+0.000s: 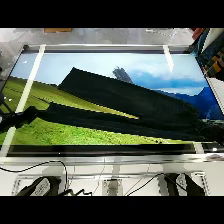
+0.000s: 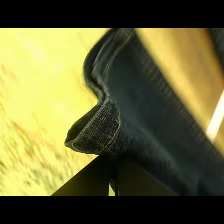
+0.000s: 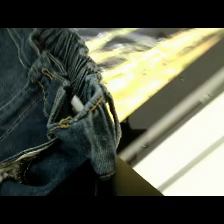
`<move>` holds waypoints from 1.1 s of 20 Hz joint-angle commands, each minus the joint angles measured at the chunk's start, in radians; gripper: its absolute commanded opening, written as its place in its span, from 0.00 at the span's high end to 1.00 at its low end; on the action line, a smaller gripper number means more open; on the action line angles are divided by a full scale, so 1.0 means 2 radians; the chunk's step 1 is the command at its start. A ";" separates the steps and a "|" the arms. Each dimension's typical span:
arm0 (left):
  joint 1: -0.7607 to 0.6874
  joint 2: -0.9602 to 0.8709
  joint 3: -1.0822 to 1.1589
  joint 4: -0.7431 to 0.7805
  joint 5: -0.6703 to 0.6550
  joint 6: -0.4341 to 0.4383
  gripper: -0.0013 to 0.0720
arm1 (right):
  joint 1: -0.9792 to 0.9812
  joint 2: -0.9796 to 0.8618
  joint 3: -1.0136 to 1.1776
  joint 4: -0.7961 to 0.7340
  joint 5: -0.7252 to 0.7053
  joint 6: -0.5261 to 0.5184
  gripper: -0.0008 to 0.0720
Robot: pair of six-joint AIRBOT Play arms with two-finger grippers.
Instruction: Fold the clothes and pants, and hang the long-sleeved shirts on hangers.
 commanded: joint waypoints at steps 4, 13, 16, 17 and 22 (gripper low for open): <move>-0.025 -0.046 0.074 -0.013 0.117 -0.003 0.96 | 0.000 0.067 0.000 -0.011 0.016 0.091 0.94; -0.157 -0.320 0.393 0.000 0.118 -0.032 0.96 | 0.000 -0.002 0.000 0.080 -0.129 0.219 0.94; -0.180 -0.392 0.473 0.054 0.118 -0.076 0.96 | 0.000 -0.060 0.000 0.102 -0.179 0.249 0.94; -0.185 -0.412 0.495 0.053 0.119 -0.088 0.96 | 0.000 -0.079 0.000 0.122 -0.198 0.255 0.94; -0.212 -0.486 0.577 0.053 0.133 -0.116 0.96 | 0.054 -0.178 0.000 0.184 -0.316 0.272 0.94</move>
